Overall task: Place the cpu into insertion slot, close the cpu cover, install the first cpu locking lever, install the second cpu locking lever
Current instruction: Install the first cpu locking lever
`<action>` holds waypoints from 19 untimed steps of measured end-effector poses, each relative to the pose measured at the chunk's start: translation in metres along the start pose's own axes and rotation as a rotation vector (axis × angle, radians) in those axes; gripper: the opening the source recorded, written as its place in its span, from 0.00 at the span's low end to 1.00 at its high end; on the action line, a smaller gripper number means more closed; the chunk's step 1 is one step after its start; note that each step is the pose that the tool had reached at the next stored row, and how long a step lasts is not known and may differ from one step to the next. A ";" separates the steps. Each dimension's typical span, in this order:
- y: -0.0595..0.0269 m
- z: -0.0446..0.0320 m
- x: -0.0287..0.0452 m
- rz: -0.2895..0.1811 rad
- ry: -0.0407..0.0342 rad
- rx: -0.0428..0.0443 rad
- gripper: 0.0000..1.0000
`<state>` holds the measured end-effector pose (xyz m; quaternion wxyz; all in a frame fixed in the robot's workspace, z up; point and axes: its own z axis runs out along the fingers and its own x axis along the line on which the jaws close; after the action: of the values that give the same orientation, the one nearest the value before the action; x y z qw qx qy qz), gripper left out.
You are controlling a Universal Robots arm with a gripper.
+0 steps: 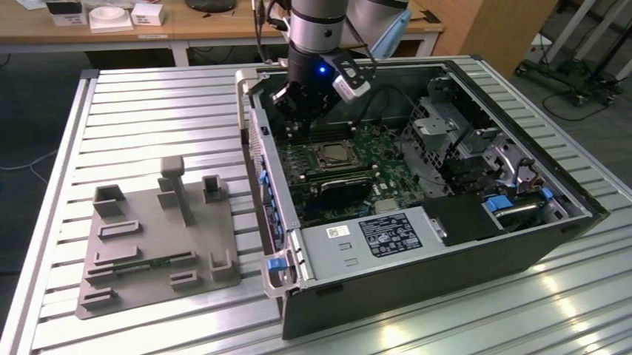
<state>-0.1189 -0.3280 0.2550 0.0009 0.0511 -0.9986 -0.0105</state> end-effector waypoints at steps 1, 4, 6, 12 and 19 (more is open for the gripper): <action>0.0005 0.0001 -0.0001 0.000 -0.0001 -0.0001 0.10; 0.0047 0.0001 -0.0005 0.000 0.0000 0.0007 0.10; 0.0076 0.0002 -0.0007 0.000 -0.0003 0.0037 0.10; 0.0112 0.0002 0.0014 0.000 -0.0038 0.0075 0.10; 0.0159 0.0003 -0.0027 0.000 -0.0038 0.0077 0.10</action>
<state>-0.1178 -0.3119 0.2550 -0.0012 0.0512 -0.9987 -0.0068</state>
